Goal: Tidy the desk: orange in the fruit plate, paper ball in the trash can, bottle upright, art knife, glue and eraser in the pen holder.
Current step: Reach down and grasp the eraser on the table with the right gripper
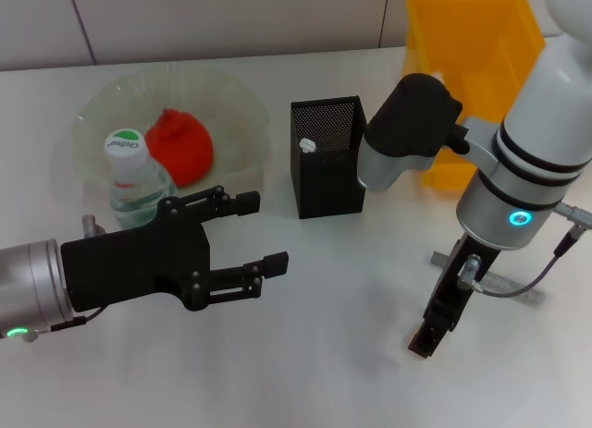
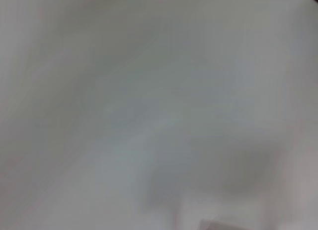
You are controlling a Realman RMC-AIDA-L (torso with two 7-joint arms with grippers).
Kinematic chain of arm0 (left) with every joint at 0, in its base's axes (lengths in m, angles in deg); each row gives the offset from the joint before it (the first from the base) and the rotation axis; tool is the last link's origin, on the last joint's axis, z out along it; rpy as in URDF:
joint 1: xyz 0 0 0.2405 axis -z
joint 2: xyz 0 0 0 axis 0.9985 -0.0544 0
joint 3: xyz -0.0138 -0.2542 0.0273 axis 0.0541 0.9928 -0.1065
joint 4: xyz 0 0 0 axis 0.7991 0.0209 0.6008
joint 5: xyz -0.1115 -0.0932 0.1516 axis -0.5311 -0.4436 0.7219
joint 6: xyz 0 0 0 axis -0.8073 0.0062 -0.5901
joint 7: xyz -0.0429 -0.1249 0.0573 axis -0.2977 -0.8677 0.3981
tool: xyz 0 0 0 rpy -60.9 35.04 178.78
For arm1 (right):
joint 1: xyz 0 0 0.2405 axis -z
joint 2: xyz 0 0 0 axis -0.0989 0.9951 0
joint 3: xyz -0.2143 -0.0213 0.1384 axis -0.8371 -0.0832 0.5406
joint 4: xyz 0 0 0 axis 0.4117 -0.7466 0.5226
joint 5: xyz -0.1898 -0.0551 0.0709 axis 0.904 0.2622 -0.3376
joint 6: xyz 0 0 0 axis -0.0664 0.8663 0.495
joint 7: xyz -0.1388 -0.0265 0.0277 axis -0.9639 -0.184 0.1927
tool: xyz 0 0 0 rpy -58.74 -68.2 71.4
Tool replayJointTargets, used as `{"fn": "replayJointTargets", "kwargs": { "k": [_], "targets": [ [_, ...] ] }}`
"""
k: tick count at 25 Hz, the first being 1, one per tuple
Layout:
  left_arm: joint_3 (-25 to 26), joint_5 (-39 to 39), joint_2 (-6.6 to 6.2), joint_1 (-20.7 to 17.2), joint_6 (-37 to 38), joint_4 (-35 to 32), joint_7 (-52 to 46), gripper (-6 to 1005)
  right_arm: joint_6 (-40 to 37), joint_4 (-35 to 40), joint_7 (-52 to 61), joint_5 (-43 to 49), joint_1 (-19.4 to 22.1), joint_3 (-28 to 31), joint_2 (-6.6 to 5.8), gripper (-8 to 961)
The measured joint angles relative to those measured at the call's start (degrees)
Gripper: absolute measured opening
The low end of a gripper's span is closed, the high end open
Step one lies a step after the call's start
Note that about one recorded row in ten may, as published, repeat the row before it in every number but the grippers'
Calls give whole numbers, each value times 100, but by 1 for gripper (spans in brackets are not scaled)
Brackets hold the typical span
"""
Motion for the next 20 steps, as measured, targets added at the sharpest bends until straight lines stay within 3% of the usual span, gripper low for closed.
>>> {"fn": "replayJointTargets", "kwargs": {
  "k": [20],
  "targets": [
    [0, 22, 9, 18, 20, 72, 48, 788, 250, -204, 101, 138, -224, -455, 19, 749]
  ]
}}
